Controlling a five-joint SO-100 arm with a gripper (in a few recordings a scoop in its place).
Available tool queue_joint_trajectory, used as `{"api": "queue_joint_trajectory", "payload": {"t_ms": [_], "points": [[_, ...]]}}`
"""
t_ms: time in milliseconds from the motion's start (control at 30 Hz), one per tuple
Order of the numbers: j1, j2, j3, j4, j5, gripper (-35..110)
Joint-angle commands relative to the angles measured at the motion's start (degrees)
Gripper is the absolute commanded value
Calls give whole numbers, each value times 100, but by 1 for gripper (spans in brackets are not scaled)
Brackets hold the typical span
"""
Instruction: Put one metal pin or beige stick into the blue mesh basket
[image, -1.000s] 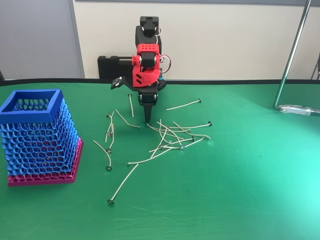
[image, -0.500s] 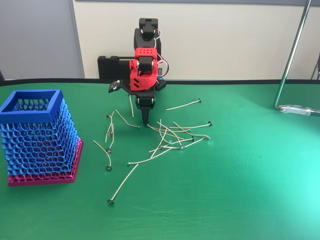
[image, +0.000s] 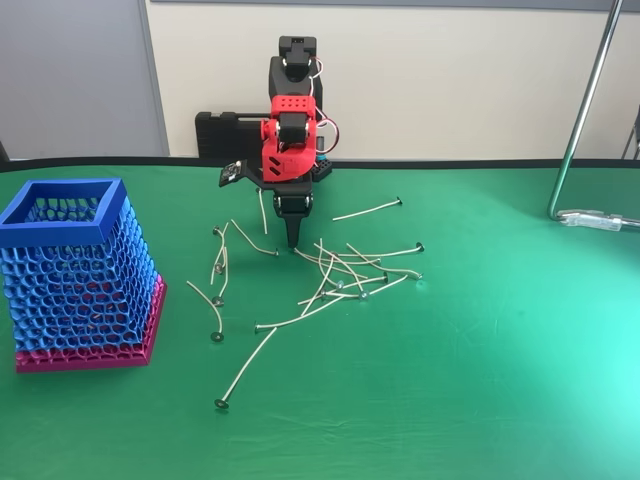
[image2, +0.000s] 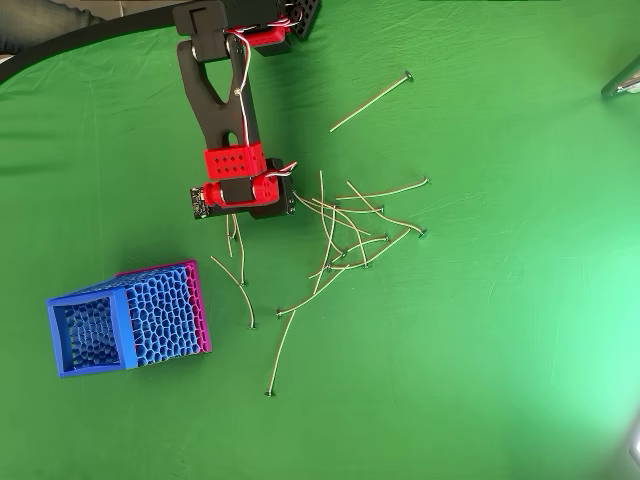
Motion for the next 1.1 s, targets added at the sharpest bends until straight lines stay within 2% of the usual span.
{"api": "queue_joint_trajectory", "payload": {"t_ms": [0, 1067], "points": [[-70, 114, 35, 26, -53, 17], [132, -211, -325, 26, -97, 11]]}}
